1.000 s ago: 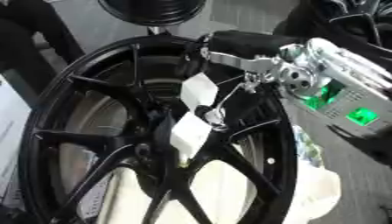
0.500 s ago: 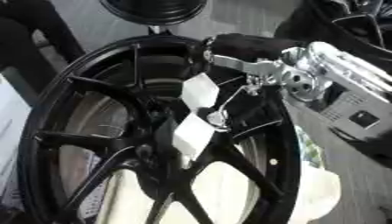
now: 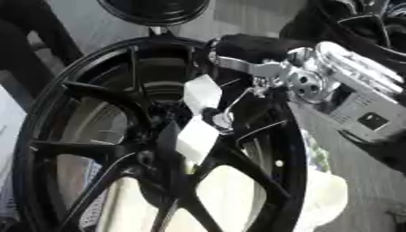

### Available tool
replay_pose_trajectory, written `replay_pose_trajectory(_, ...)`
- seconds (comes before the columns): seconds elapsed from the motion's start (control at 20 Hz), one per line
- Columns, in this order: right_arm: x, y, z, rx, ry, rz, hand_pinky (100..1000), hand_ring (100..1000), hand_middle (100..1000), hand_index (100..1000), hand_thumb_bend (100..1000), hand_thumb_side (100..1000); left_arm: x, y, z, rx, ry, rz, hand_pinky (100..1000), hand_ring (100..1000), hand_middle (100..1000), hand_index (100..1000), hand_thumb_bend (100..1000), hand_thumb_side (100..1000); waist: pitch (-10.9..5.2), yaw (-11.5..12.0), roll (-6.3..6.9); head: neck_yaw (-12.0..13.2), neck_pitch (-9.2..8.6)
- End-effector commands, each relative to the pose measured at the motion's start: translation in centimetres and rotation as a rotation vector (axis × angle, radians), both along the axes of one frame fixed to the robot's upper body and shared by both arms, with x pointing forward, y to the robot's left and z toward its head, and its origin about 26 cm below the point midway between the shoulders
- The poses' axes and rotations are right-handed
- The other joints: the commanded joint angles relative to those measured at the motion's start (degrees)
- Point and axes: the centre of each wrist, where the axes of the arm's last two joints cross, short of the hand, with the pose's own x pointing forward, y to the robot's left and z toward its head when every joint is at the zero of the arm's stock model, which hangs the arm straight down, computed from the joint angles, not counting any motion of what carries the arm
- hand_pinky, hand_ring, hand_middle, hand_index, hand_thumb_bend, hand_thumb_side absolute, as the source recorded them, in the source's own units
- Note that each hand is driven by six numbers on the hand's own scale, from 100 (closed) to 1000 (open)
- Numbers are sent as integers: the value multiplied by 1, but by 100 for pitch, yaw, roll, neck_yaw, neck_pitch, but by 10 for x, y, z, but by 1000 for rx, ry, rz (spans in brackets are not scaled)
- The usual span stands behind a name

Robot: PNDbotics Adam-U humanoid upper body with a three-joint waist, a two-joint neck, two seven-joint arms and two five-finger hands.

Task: Pull the pin out of the wheel hub.

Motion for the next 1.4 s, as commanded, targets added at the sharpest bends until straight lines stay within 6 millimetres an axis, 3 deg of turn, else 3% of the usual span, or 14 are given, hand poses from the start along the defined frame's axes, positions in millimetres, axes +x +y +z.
replay_pose_trajectory(0.05,-3,-6,10,-15,-38,-19,820,659,616,738,248,100,-2,0,6,13,-13,-3,910,797,640,819,100,425,-122,-2,65,-35,-89)
replay_pose_trajectory(0.8,-4,-3,13,44,-97,3,775,494,458,543,126,100,-2,0,4,8,-4,-3,914,798,642,819,100,432,-145,3,67,-52,-70)
replay_pose_trajectory(1.25,-5,0,19,58,-131,13,766,482,422,509,100,100,-2,1,2,-1,13,4,916,799,642,819,100,435,-224,-25,78,-51,-28)
replay_pose_trajectory(1.4,-6,-1,25,37,-144,16,763,485,397,487,131,100,-3,2,0,-6,28,9,918,800,643,820,100,441,-351,-83,89,-54,10)
